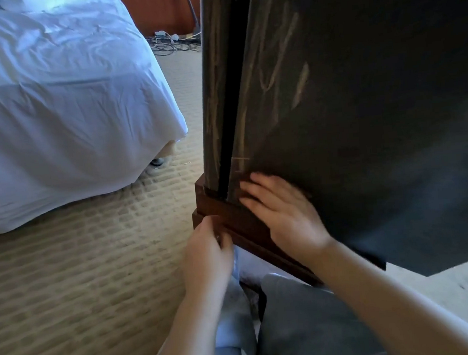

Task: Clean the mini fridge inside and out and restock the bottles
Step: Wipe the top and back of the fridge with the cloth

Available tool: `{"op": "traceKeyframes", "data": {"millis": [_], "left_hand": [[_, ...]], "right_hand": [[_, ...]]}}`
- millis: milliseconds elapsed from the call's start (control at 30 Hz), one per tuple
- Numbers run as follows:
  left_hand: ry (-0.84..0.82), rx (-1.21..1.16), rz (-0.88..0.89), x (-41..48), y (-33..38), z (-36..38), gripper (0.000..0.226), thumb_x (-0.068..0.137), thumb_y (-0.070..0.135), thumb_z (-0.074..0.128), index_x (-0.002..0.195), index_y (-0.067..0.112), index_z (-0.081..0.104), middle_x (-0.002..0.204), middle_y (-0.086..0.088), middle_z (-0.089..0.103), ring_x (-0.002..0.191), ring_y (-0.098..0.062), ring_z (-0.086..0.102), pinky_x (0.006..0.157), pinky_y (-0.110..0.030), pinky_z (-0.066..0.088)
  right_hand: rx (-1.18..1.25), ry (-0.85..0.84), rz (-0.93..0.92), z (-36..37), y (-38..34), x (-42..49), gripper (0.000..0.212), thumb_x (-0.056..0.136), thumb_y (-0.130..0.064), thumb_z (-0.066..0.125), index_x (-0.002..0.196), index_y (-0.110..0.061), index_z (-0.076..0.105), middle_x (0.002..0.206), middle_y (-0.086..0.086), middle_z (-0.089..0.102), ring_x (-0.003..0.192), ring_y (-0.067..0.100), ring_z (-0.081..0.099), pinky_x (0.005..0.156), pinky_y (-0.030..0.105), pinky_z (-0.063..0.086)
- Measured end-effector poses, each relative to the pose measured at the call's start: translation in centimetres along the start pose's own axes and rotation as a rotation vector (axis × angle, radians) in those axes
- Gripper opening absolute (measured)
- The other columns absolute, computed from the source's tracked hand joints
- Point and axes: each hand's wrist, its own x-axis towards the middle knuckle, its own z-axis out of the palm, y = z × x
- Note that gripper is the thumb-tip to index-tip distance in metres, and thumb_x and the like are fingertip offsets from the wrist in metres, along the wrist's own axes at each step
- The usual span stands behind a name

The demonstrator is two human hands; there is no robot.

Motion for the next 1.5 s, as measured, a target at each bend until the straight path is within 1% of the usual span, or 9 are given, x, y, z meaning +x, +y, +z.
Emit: {"op": "traceKeyframes", "data": {"millis": [200,333,567,667,833,900,1100,1300,1500], "left_hand": [[-0.007,-0.025,-0.013,-0.5,-1.0,-1.0,0.017,0.09,0.014,0.053,0.102,0.021,0.063,0.09,0.007,0.065,0.083,-0.012,0.06,0.069,-0.028,0.048],[0.014,-0.046,0.002,-0.8,-1.2,-1.7,0.012,0.09,0.015,0.053,0.095,0.023,0.061,0.08,0.011,0.06,0.075,-0.008,0.056,0.06,-0.021,0.04],[0.006,-0.019,0.017,-0.9,-1.8,-1.3,0.014,0.089,0.014,0.057,0.1,0.02,0.064,0.082,0.012,0.059,0.077,-0.011,0.058,0.066,-0.027,0.046],[-0.008,-0.012,0.01,-0.7,-2.3,-1.1,0.012,0.09,0.018,0.055,0.096,0.026,0.06,0.081,0.013,0.061,0.075,-0.009,0.059,0.064,-0.027,0.048],[-0.02,-0.015,-0.041,-0.3,-3.2,-1.3,0.014,0.092,0.022,0.049,0.1,0.025,0.061,0.083,0.008,0.064,0.076,-0.012,0.062,0.067,-0.034,0.052],[-0.039,-0.007,-0.055,-0.4,-3.7,-1.7,0.014,0.093,0.024,0.049,0.101,0.024,0.061,0.085,0.007,0.065,0.077,-0.011,0.062,0.069,-0.035,0.053],[-0.045,0.011,-0.068,-0.5,-4.7,-2.5,0.017,0.094,0.018,0.049,0.104,0.023,0.061,0.085,0.01,0.062,0.078,-0.007,0.058,0.063,-0.019,0.041],[-0.052,0.036,-0.093,-0.3,-5.4,-2.4,0.019,0.094,0.022,0.05,0.11,0.021,0.062,0.09,0.009,0.064,0.082,-0.007,0.059,0.062,-0.015,0.037],[-0.003,0.034,-0.118,0.1,-5.9,-2.9,0.023,0.096,0.022,0.049,0.113,0.019,0.063,0.098,0.003,0.068,0.089,-0.014,0.063,0.072,-0.025,0.048]], "right_hand": [[-0.037,-0.463,-0.11,0.9,0.2,-5.3,0.054,0.044,-0.011,0.083,0.096,-0.022,0.077,0.116,-0.004,0.069,0.115,0.018,0.061,0.105,0.033,0.032],[0.112,0.009,0.01,-4.2,2.1,-0.9,0.048,0.078,0.011,0.046,0.114,-0.009,0.07,0.133,0.005,0.059,0.132,0.023,0.043,0.112,0.038,0.031],[-0.136,0.686,0.158,-14.2,6.7,11.9,0.031,0.101,-0.005,0.042,0.116,-0.006,0.069,0.129,0.01,0.057,0.127,0.025,0.041,0.111,0.036,0.034],[-0.132,0.419,0.084,-8.8,4.0,9.8,0.029,0.099,-0.005,0.048,0.122,-0.009,0.065,0.134,0.01,0.056,0.133,0.023,0.039,0.115,0.035,0.027],[-0.106,-0.621,-0.141,-1.7,-1.0,2.7,0.064,0.085,-0.003,0.06,0.145,-0.012,0.039,0.158,0.005,0.024,0.146,0.019,0.0,0.111,0.037,-0.02],[-0.143,-0.679,-0.172,-1.6,-1.3,0.8,0.064,0.06,-0.01,0.084,0.121,-0.014,0.066,0.138,0.004,0.054,0.136,0.022,0.041,0.118,0.04,-0.004],[0.02,-0.009,-0.09,-7.4,2.4,5.1,0.046,0.08,0.008,0.042,0.114,-0.007,0.069,0.129,0.01,0.061,0.128,0.03,0.048,0.106,0.046,0.037],[-0.04,0.53,0.111,-13.8,4.8,15.5,0.03,0.099,-0.005,0.046,0.123,-0.006,0.064,0.133,0.011,0.057,0.131,0.031,0.042,0.109,0.047,0.038],[-0.149,0.195,-0.059,-4.2,0.9,10.5,0.038,0.088,0.003,0.051,0.122,-0.007,0.064,0.134,0.011,0.057,0.134,0.027,0.037,0.115,0.043,0.026]]}}
